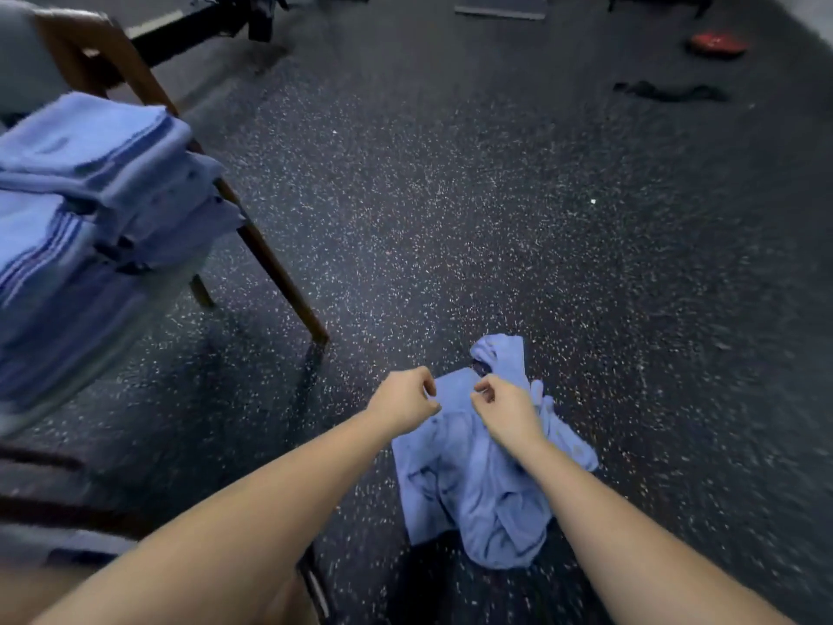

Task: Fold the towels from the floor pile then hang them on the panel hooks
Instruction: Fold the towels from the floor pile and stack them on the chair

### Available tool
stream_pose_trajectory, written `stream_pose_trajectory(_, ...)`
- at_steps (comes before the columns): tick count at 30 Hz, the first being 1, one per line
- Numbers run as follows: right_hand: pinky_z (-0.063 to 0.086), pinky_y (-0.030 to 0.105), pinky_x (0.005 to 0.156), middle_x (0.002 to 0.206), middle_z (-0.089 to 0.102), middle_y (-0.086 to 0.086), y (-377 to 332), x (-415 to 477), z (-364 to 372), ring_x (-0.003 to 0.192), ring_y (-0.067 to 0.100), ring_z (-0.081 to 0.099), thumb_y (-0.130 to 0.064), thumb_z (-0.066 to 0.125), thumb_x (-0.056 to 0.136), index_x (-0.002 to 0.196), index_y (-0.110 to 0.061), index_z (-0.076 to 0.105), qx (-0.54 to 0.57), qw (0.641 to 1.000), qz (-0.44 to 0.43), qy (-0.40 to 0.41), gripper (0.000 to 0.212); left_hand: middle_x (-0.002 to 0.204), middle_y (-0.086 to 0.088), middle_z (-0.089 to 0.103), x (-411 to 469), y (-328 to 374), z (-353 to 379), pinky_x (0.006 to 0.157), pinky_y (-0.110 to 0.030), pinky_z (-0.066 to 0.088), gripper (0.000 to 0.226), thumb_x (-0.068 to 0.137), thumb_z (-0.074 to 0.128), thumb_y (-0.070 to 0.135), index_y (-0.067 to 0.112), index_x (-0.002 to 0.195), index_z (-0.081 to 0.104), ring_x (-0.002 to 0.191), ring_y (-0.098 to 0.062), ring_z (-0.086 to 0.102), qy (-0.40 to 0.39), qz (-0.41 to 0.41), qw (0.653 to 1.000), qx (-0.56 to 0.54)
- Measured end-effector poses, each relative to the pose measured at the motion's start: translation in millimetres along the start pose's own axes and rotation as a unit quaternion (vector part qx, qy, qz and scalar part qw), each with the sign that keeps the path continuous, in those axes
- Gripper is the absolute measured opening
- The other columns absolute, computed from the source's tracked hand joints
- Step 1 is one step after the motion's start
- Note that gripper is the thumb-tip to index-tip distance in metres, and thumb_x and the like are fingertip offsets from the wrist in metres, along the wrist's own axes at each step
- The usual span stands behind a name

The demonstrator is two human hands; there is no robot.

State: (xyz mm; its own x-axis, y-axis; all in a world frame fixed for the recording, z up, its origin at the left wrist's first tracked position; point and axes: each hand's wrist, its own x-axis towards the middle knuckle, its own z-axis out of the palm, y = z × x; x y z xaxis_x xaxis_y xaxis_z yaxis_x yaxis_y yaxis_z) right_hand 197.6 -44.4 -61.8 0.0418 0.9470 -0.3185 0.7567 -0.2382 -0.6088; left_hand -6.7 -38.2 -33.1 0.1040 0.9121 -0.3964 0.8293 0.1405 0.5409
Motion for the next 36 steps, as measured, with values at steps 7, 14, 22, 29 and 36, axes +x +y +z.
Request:
stream_pose_trajectory(7, 0.056, 0.04, 0.083, 0.109, 0.073, 0.0, 79.0, -47.7, 64.8, 0.102, 0.026, 0.069, -0.031, 0.063, 0.097, 0.117, -0.022, 0.067, -0.104, 0.993, -0.011, -0.061, 0.022, 0.106, -0.009, 0.076, -22.6, -60.0, 115.3, 0.083, -0.039, 0.058, 0.027, 0.086, 0.068, 0.025, 0.019, 0.112, 0.061, 0.103, -0.033, 0.071, -0.092, -0.072, 0.993, 0.026)
stream_pose_trajectory(14, 0.049, 0.041, 0.08, 0.117, 0.067, 0.007, 99.7, -79.2, 98.7, 0.11, 0.031, 0.066, -0.025, 0.058, 0.099, 0.115, -0.016, 0.062, -0.231, 0.958, -0.09, -0.144, 0.02, 0.126, -0.009, 0.069, -56.9, -90.1, 174.4, 0.091, -0.04, 0.055, 0.065, 0.083, 0.084, 0.045, 0.017, 0.132, 0.052, 0.116, -0.032, 0.068, -0.166, -0.088, 0.979, 0.078)
stream_pose_trajectory(22, 0.052, 0.044, 0.089, 0.124, 0.064, 0.011, 103.9, -105.4, 125.5, 0.119, 0.035, 0.063, -0.029, 0.062, 0.099, 0.124, -0.014, 0.062, -0.262, 0.938, -0.156, -0.166, 0.03, 0.124, -0.008, 0.063, -70.5, -100.2, 200.8, 0.089, -0.041, 0.051, 0.024, 0.1, 0.061, 0.03, 0.018, 0.119, 0.07, 0.11, -0.035, 0.068, -0.151, 0.016, 0.965, 0.215)
stream_pose_trajectory(29, 0.048, 0.041, 0.096, 0.132, 0.059, 0.011, 92.3, -99.7, 124.1, 0.126, 0.034, 0.057, -0.025, 0.056, 0.102, 0.132, -0.015, 0.056, -0.281, 0.927, -0.158, -0.192, 0.032, 0.123, -0.007, 0.061, -66.4, -112.9, 187.9, 0.09, -0.042, 0.052, 0.039, 0.094, 0.066, 0.04, 0.017, 0.124, 0.057, 0.116, -0.032, 0.064, -0.147, 0.042, 0.957, 0.246)
stream_pose_trajectory(36, 0.045, 0.044, 0.102, 0.135, 0.056, 0.012, 95.9, -105.9, 135.3, 0.126, 0.034, 0.055, -0.029, 0.06, 0.103, 0.135, -0.015, 0.054, -0.311, 0.912, -0.17, -0.207, 0.036, 0.125, -0.011, 0.067, -59.3, -107.1, 196.9, 0.089, -0.042, 0.052, 0.026, 0.097, 0.061, 0.022, 0.013, 0.121, 0.064, 0.114, -0.035, 0.068, -0.144, 0.069, 0.946, 0.283)
